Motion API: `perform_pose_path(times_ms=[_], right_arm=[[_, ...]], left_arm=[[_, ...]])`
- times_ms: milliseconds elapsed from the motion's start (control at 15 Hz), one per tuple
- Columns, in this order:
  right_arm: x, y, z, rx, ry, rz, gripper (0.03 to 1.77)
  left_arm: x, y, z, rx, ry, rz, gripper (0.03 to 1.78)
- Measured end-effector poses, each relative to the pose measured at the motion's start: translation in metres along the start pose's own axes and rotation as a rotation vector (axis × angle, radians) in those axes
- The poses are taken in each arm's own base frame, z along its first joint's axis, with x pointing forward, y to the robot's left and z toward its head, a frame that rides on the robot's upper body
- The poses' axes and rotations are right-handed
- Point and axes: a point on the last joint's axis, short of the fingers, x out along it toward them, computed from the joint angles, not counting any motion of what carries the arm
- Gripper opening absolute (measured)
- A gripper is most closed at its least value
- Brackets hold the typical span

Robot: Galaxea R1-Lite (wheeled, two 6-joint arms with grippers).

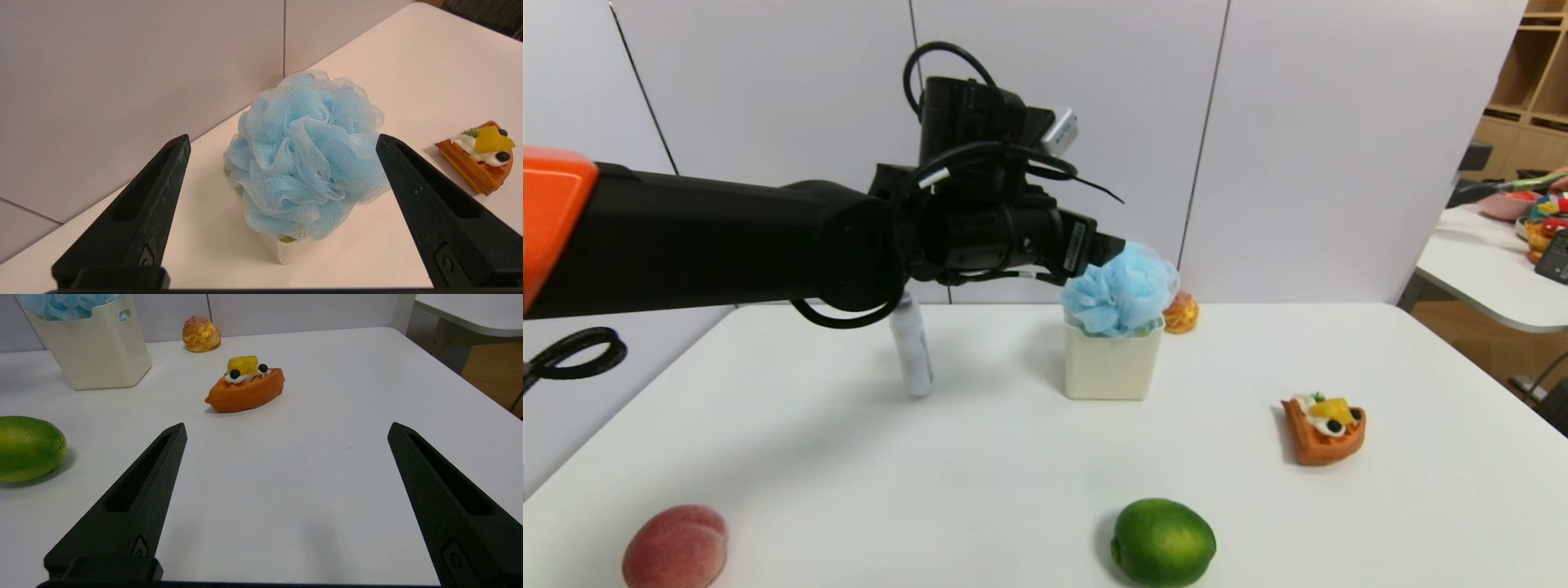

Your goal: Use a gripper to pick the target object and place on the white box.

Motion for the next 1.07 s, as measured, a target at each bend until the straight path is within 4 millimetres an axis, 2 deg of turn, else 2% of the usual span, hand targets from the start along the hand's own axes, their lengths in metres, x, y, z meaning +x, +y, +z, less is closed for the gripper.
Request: perform_pose_path(times_ms=[267,467,800,1067], right_arm=[[0.0,0.0,0.0,0.0,0.0,0.0,1.7],[0.0,0.0,0.0,0.0,0.0,0.0,1.7],[0.0,0.0,0.0,0.0,0.0,0.0,1.7],[0.0,0.0,0.0,0.0,0.0,0.0,1.7]], left_arm=[[-0.041,0.011,0.025,-0.01,-0.108,0.113,1.66],[-0.083,0.027,0.036,-0.014,-0.206,0.208,1.67],[-0.168,0.053,0.014,0.042,-0.303,0.38,1.68],[-0.241,0.053,-0.005,0.103,-0.396,0.494,1.69]])
